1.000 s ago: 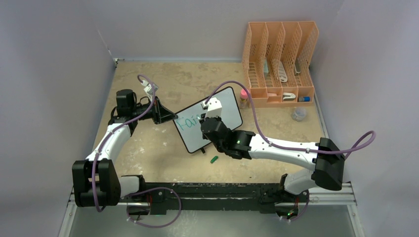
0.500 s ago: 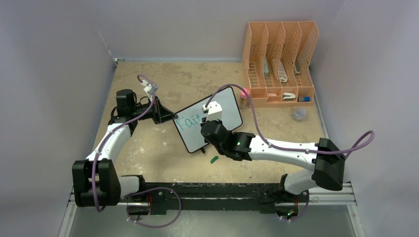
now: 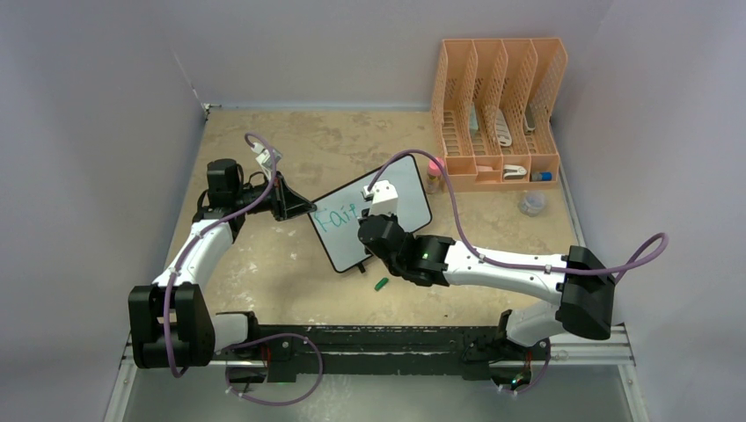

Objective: Write a sentence on the whiteboard

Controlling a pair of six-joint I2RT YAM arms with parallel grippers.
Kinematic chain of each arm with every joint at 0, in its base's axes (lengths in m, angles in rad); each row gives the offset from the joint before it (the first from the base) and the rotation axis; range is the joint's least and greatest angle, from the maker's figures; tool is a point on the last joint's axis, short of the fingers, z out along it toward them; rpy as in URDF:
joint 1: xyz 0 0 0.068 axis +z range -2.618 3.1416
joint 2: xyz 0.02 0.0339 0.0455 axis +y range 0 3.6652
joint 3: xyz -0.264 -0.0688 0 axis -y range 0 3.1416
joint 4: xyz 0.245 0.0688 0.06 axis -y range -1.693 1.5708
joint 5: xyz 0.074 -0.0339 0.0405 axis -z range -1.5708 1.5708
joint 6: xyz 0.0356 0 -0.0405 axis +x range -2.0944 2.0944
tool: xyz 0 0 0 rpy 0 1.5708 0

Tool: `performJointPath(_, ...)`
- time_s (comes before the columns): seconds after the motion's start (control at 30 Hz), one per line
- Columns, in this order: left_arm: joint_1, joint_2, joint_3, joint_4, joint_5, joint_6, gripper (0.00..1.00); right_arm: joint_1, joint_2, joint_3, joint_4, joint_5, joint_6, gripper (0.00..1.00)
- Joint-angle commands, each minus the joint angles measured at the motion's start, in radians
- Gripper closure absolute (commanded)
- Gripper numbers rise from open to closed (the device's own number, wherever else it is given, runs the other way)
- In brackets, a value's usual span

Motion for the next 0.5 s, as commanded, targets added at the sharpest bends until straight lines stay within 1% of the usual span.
performJointPath(0.0, -0.015, 0.005, 0.018, -0.022, 0.007, 0.032, 1.0, -0.008, -0.009, 0.014, -0.009, 0.061, 0.006, 1.0)
performJointPath(0.47, -0.015, 0.005, 0.018, -0.023, 0.01, 0.032, 1.0, -0.012, -0.022, 0.028, 0.051, 0.076, -0.04, 1.0)
